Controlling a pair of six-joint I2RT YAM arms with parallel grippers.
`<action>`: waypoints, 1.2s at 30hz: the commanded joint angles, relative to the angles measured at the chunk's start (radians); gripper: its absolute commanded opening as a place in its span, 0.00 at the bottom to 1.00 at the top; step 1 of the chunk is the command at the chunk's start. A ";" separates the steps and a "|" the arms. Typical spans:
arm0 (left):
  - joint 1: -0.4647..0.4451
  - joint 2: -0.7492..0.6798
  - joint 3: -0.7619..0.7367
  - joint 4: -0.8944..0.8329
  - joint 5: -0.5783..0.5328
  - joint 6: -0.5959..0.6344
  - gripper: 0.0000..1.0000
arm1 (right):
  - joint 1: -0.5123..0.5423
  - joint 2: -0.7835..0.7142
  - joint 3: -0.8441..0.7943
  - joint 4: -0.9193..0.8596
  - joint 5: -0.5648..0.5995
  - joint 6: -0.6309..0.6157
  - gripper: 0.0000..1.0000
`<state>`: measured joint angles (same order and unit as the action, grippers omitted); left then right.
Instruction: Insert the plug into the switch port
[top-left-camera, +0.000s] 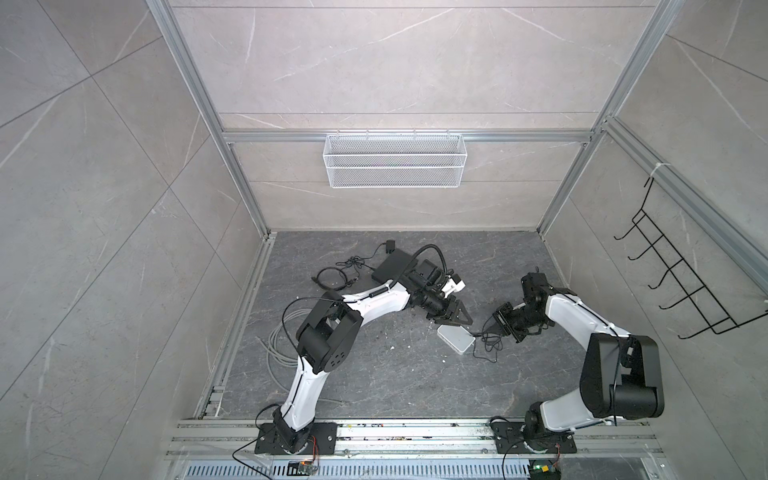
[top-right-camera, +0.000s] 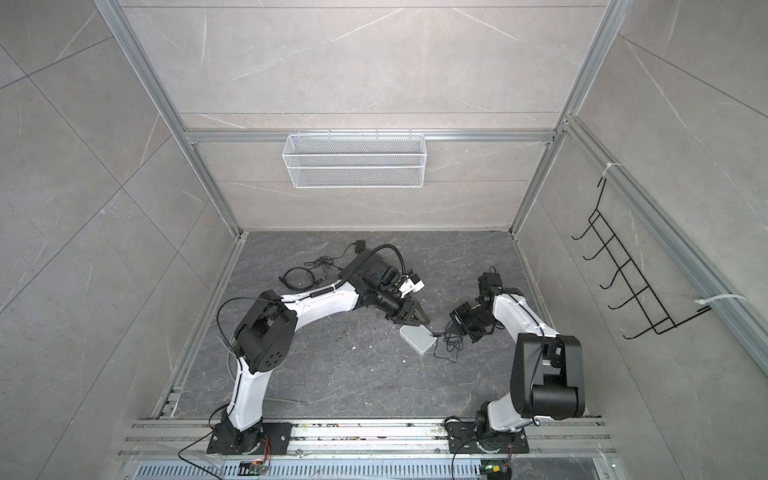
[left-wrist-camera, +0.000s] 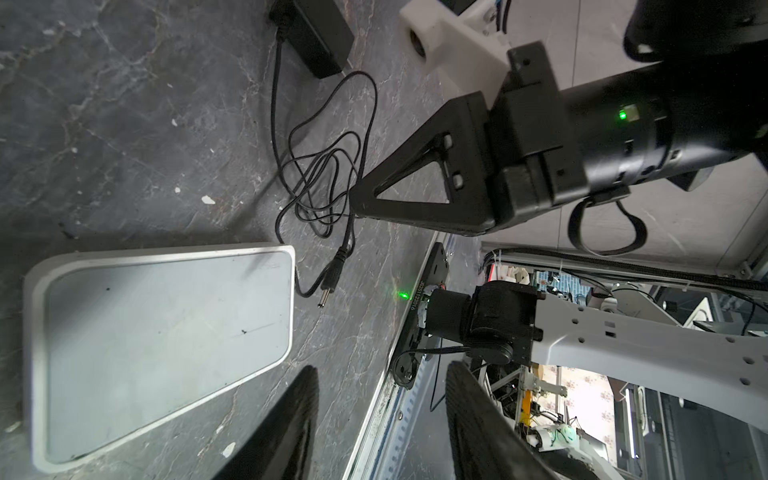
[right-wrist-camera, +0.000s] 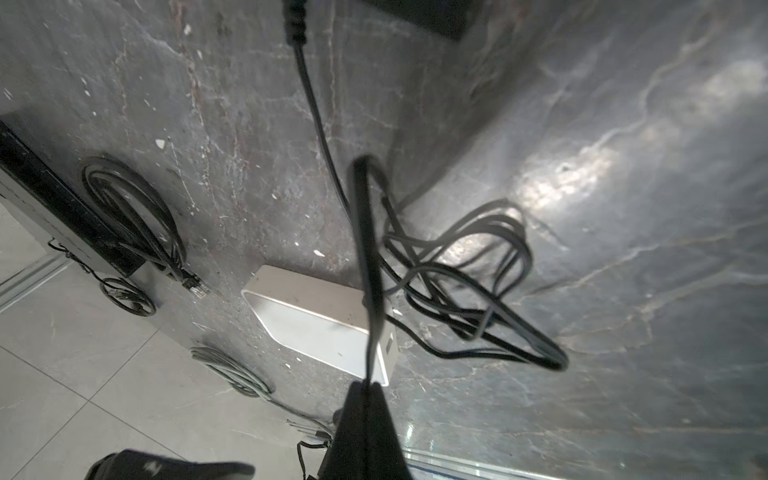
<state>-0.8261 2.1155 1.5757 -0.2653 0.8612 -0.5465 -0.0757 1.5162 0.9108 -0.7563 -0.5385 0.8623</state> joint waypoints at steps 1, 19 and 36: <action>-0.002 0.026 -0.007 0.033 -0.030 0.023 0.52 | 0.007 0.002 -0.019 0.055 -0.032 0.063 0.00; -0.025 0.123 0.058 0.127 0.002 -0.064 0.43 | 0.008 0.005 -0.083 0.173 -0.086 0.150 0.00; -0.030 0.152 0.079 0.127 -0.012 -0.080 0.28 | 0.009 0.027 -0.074 0.197 -0.113 0.184 0.00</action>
<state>-0.8505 2.2711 1.6081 -0.1558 0.8391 -0.6186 -0.0723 1.5238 0.8356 -0.5610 -0.6403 1.0298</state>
